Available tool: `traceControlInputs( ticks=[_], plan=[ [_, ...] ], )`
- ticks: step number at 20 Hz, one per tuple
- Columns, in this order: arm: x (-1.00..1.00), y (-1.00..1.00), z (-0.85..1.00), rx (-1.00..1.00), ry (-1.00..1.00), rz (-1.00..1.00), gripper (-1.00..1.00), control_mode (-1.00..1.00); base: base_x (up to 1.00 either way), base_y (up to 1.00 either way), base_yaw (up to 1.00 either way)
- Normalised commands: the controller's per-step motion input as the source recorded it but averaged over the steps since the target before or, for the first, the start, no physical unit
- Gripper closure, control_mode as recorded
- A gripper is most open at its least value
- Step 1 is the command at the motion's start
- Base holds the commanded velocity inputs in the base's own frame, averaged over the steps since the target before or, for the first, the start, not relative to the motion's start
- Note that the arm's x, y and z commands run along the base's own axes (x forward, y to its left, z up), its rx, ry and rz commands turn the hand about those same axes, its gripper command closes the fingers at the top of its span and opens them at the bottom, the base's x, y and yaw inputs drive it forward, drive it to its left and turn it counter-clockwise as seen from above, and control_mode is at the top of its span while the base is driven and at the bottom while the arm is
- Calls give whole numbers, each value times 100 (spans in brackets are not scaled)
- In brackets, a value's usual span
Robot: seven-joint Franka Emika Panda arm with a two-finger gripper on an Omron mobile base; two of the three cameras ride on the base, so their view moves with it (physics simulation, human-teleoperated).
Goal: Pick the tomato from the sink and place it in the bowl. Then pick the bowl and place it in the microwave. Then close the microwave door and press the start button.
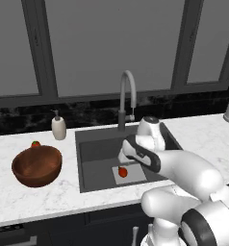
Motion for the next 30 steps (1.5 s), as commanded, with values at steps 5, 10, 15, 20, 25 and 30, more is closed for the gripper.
traceControlInputs(
  ticks=[5,10,15,20,25,30],
  plan=[
    [51,0,-37,0,0,0,-100,-100,0,0,0],
    [53,0,-32,0,0,0,-100,-100,0,0,0],
    [45,0,-33,0,0,0,-100,-100,0,0,0],
    [30,0,-39,0,0,0,-100,-100,0,0,0],
    [33,7,-40,0,1,0,-100,-100,0,0,0],
    [30,11,-35,-1,4,0,-100,-100,0,0,0]
  ],
)
